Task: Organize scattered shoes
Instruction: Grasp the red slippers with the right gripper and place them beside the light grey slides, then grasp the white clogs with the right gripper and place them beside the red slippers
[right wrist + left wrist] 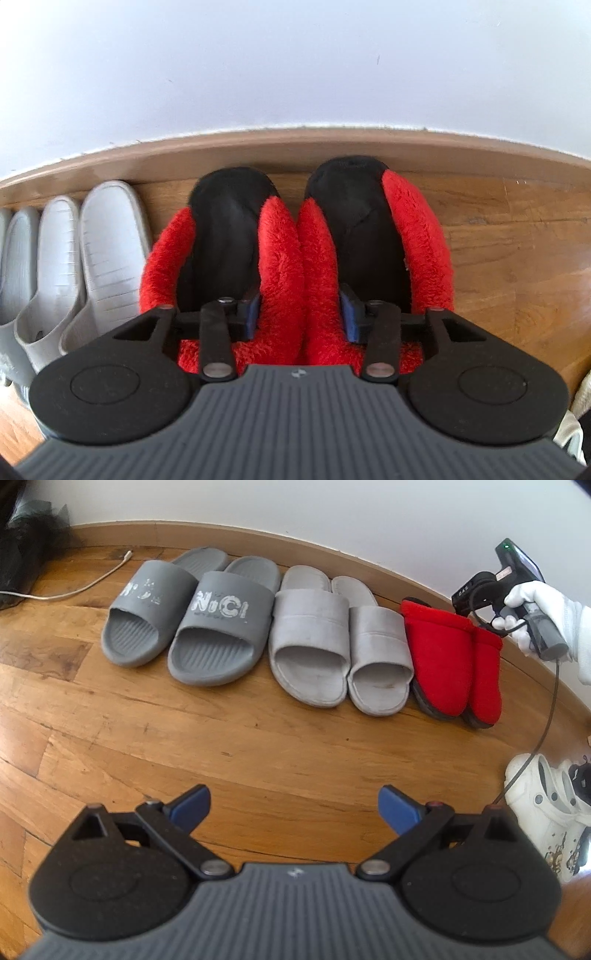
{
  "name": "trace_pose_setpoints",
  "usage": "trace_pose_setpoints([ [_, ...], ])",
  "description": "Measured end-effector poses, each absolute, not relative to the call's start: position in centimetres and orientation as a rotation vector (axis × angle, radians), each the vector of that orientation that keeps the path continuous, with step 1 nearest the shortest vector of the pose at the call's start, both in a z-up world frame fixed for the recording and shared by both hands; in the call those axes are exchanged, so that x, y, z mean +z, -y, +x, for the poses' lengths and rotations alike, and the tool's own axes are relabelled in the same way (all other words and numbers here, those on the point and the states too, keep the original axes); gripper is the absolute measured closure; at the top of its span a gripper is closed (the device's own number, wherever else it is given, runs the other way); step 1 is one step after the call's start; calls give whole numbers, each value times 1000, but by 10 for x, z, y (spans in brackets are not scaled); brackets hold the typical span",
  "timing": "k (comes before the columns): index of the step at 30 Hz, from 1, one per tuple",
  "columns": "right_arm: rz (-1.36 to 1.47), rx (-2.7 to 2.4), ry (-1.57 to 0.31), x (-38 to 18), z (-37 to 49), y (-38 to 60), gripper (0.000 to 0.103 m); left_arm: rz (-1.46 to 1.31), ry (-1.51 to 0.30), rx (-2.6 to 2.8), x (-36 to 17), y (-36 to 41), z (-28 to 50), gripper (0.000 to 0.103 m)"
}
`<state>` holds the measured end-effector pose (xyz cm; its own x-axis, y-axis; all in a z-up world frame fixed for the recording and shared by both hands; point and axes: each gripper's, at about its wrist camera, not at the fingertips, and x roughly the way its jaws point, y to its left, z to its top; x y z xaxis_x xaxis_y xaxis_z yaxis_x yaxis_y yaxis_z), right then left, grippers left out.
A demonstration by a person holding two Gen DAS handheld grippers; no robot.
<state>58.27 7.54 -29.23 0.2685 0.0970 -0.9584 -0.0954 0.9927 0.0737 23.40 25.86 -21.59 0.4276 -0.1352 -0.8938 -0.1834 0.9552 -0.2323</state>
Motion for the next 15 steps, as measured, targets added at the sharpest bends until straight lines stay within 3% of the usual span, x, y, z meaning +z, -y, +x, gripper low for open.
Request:
trace_pose_setpoints([
  [6, -3, 285, -1225, -219, 532, -33, 19, -314, -1137, -5, -215, -251, 226, 5],
  [11, -146, 242, -1282, -202, 461, 53, 18, -331, -1160, -17, -219, -246, 221, 5],
  [15, -216, 115, -1443, -249, 402, 132, 20, -316, -1167, -33, -220, -238, 219, 5],
])
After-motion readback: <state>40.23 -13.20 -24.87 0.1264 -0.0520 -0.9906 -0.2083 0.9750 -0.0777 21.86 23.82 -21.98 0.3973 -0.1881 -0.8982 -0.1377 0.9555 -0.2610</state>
